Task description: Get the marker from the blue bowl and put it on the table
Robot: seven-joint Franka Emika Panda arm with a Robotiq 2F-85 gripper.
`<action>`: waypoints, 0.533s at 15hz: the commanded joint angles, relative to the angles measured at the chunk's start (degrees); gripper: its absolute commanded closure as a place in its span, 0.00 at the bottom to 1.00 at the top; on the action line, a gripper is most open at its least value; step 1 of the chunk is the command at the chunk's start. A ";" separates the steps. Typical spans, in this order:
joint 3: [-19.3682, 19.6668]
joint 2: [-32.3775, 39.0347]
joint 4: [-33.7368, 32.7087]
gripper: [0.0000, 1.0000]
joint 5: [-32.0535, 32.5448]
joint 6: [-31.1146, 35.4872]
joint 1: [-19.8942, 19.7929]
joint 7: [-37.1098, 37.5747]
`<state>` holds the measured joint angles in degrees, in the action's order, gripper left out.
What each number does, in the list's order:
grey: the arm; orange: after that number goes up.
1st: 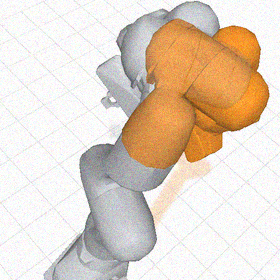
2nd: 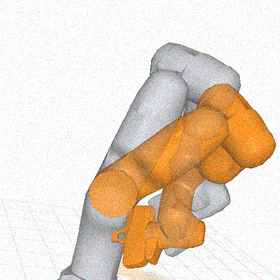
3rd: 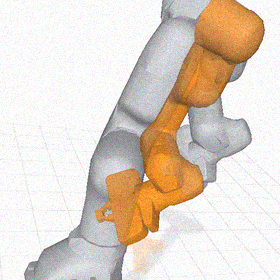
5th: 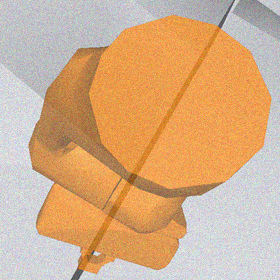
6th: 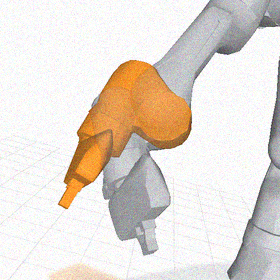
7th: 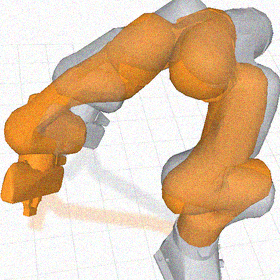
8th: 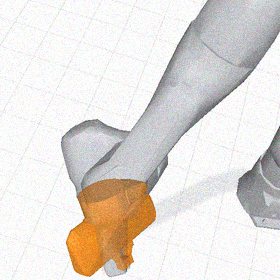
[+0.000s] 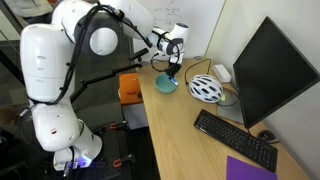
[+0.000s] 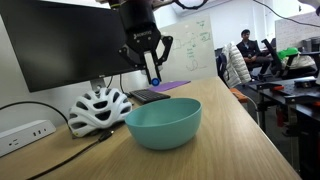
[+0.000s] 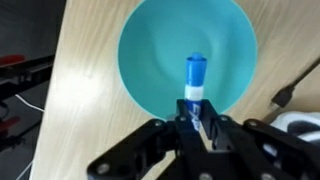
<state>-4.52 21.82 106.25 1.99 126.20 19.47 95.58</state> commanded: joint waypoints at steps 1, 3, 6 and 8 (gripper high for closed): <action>0.77 -7.15 6.69 0.95 -3.53 -1.14 -3.90 -0.63; 1.91 -10.54 11.47 0.95 -2.95 0.71 -6.80 -2.58; 4.29 -14.25 18.70 0.95 -0.12 2.91 -10.51 -4.80; 5.70 -15.05 22.93 0.95 1.19 5.47 -12.56 -4.98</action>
<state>0.50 9.62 123.02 1.88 126.81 8.58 91.05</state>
